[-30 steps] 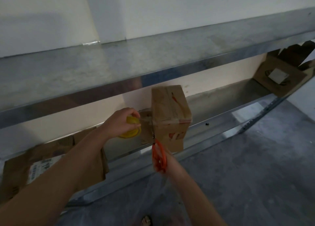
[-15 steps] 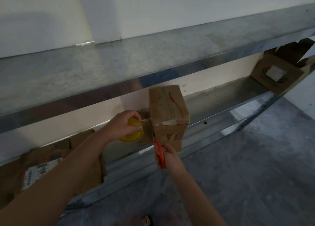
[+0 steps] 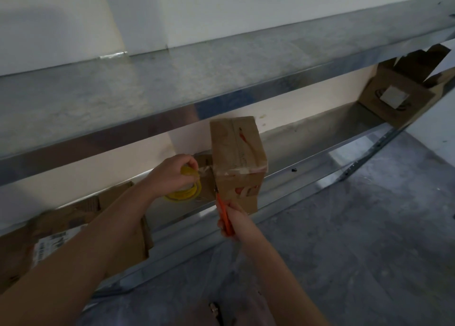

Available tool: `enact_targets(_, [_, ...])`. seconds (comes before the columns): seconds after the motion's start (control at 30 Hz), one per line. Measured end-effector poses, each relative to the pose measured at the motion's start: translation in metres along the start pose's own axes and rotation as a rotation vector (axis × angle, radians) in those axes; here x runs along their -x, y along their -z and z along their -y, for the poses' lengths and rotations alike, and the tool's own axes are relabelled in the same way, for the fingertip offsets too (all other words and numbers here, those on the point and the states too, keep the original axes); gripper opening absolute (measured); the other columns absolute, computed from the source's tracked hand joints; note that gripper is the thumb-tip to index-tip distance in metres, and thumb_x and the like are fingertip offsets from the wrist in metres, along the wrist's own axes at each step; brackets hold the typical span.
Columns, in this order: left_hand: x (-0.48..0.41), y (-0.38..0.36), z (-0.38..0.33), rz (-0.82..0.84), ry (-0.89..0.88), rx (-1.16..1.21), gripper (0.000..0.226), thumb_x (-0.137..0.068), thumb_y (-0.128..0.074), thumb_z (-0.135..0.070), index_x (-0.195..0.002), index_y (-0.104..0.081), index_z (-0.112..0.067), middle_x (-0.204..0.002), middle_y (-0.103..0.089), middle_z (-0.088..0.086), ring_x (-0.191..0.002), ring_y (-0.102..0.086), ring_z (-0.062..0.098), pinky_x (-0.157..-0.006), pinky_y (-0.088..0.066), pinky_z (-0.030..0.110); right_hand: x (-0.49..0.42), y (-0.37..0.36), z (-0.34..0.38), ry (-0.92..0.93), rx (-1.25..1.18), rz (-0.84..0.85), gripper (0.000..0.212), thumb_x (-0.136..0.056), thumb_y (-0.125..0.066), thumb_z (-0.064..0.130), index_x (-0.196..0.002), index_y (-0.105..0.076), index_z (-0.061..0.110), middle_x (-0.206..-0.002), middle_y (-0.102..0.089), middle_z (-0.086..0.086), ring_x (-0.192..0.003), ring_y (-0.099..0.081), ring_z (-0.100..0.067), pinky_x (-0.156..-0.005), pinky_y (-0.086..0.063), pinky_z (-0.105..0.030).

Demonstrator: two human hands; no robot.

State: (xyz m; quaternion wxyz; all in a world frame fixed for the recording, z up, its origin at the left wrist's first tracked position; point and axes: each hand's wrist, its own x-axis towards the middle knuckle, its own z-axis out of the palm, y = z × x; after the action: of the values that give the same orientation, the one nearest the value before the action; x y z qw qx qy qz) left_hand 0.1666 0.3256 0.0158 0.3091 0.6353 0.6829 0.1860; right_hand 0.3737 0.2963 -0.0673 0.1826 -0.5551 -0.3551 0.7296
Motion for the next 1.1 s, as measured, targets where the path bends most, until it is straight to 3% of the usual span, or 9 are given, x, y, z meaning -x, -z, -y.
enact_targets(0.13, [0.004,0.002,0.003,-0.017,-0.001,-0.013,0.018,-0.08,-0.07,-0.025,-0.094,-0.061,-0.031,-0.104,-0.058,-0.009,-0.098,-0.054,0.011,-0.084,-0.044,0.031,-0.001,-0.002,-0.01,-0.018,0.075,0.106,0.055,-0.061,-0.069,0.075,-0.104,-0.059,0.043,-0.07,-0.059,0.005,-0.068,-0.058,-0.014,-0.065,-0.039,-0.031])
enact_targets(0.2, [0.005,0.004,0.003,-0.005,0.003,-0.013,0.019,-0.08,-0.07,-0.026,-0.094,-0.06,-0.032,-0.105,-0.058,-0.008,-0.098,-0.054,0.012,-0.086,-0.045,0.033,-0.005,-0.005,-0.011,-0.008,0.013,0.135,0.068,-0.052,-0.072,0.076,-0.105,-0.058,0.037,-0.064,-0.059,0.009,-0.064,-0.057,-0.011,-0.069,-0.038,-0.033])
enact_targets(0.33, [0.006,0.008,0.001,0.001,-0.016,0.006,0.018,-0.08,-0.071,-0.025,-0.093,-0.06,-0.032,-0.102,-0.058,-0.009,-0.096,-0.055,0.011,-0.08,-0.045,0.028,-0.007,-0.007,-0.009,-0.027,-0.043,0.128,0.071,-0.049,-0.072,0.076,-0.102,-0.058,0.032,-0.064,-0.06,0.007,-0.059,-0.057,-0.01,-0.058,-0.033,-0.028])
enact_targets(0.47, [0.005,0.01,-0.005,0.008,-0.052,0.007,0.017,-0.08,-0.07,-0.026,-0.092,-0.059,-0.032,-0.1,-0.057,-0.011,-0.094,-0.054,0.01,-0.079,-0.044,0.028,-0.005,-0.009,-0.012,-0.069,-0.011,0.11,0.066,-0.048,-0.07,0.079,-0.095,-0.057,0.034,-0.063,-0.06,0.008,-0.053,-0.057,-0.008,-0.048,-0.033,-0.022])
enact_targets(0.6, [0.004,0.012,-0.004,0.026,-0.044,-0.03,0.016,-0.08,-0.07,-0.027,-0.091,-0.059,-0.033,-0.102,-0.058,-0.009,-0.095,-0.055,0.012,-0.084,-0.046,0.034,-0.01,-0.008,-0.015,-0.019,-0.028,0.128,0.07,-0.045,-0.075,0.083,-0.092,-0.058,0.034,-0.066,-0.059,0.008,-0.058,-0.055,-0.008,-0.056,-0.032,-0.026])
enact_targets(0.7, [0.005,0.013,0.003,0.018,-0.027,-0.074,0.018,-0.08,-0.07,-0.026,-0.092,-0.058,-0.032,-0.105,-0.057,-0.007,-0.098,-0.053,0.014,-0.087,-0.045,0.035,-0.01,-0.008,-0.015,-0.036,-0.014,0.148,0.061,-0.052,-0.077,0.074,-0.092,-0.06,0.031,-0.066,-0.06,0.008,-0.059,-0.055,-0.008,-0.055,-0.033,-0.024])
enact_targets(0.87, [0.004,0.014,0.008,-0.003,0.001,-0.064,0.02,-0.08,-0.07,-0.026,-0.096,-0.059,-0.03,-0.106,-0.057,-0.008,-0.099,-0.054,0.014,-0.087,-0.046,0.034,-0.01,-0.009,-0.028,-0.088,0.026,0.112,0.024,-0.095,-0.057,0.044,-0.089,-0.056,0.021,-0.05,-0.056,0.009,-0.04,-0.052,-0.004,-0.039,-0.038,-0.015])
enact_targets(1.0, [0.004,0.014,0.007,-0.007,-0.012,-0.054,0.02,-0.081,-0.07,-0.024,-0.098,-0.06,-0.026,-0.107,-0.058,-0.006,-0.099,-0.054,0.014,-0.087,-0.044,0.032,-0.006,-0.015,-0.025,-0.033,-0.058,0.107,0.018,-0.098,-0.056,0.034,-0.089,-0.052,0.019,-0.051,-0.054,0.008,-0.04,-0.05,-0.005,-0.04,-0.039,-0.018])
enact_targets(1.1, [0.005,0.014,0.006,-0.012,-0.014,-0.041,0.019,-0.082,-0.07,-0.023,-0.099,-0.061,-0.024,-0.108,-0.058,-0.005,-0.099,-0.054,0.014,-0.087,-0.044,0.031,-0.005,-0.017,-0.019,0.008,-0.128,0.086,0.021,-0.091,-0.063,0.041,-0.093,-0.055,0.021,-0.053,-0.056,0.005,-0.042,-0.053,-0.009,-0.041,-0.041,-0.019])
